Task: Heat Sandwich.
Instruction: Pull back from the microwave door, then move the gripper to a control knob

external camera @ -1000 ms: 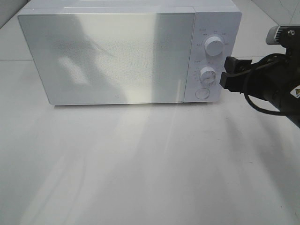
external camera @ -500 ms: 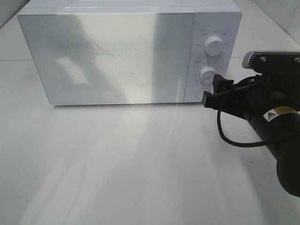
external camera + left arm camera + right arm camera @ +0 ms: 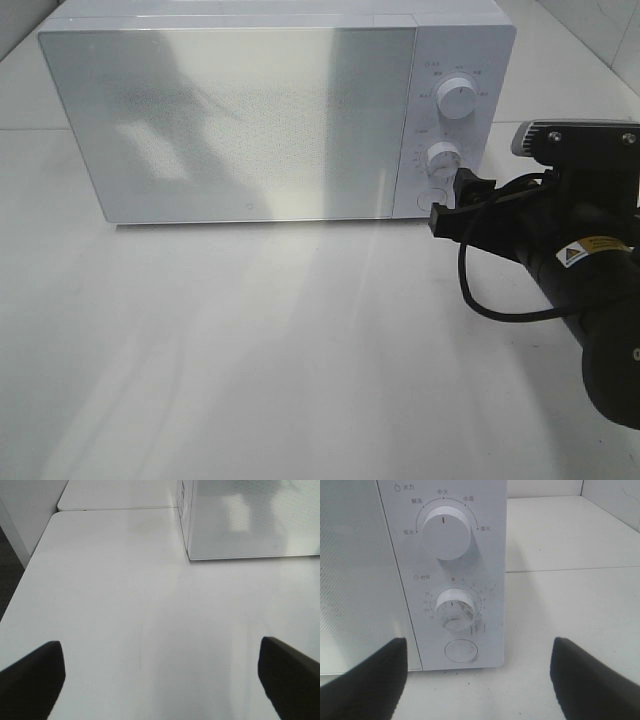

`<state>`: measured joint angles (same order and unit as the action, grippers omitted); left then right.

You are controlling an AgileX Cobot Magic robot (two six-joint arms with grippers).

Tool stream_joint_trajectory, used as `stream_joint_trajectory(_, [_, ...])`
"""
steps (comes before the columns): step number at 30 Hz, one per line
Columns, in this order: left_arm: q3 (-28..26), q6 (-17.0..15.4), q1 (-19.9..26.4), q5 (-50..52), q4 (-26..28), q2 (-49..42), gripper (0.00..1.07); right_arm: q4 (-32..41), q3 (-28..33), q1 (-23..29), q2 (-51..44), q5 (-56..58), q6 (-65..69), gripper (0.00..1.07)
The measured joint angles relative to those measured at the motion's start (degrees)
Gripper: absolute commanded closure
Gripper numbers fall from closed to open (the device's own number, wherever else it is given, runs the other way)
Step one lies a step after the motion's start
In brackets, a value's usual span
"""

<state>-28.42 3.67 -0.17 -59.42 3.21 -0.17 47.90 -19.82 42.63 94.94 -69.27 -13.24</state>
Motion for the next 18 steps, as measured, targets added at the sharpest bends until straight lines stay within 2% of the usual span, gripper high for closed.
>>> stream_joint_trajectory(7, [0.0,0.0,0.0,0.0,0.0,0.0,0.05,-0.2,-1.0,0.0,1.6,-0.1,0.0,0.31])
stream_joint_trajectory(18, [0.0,0.0,0.0,0.0,0.0,0.0,0.05,-3.3,-7.7,-1.3,10.4,0.0,2.7,0.31])
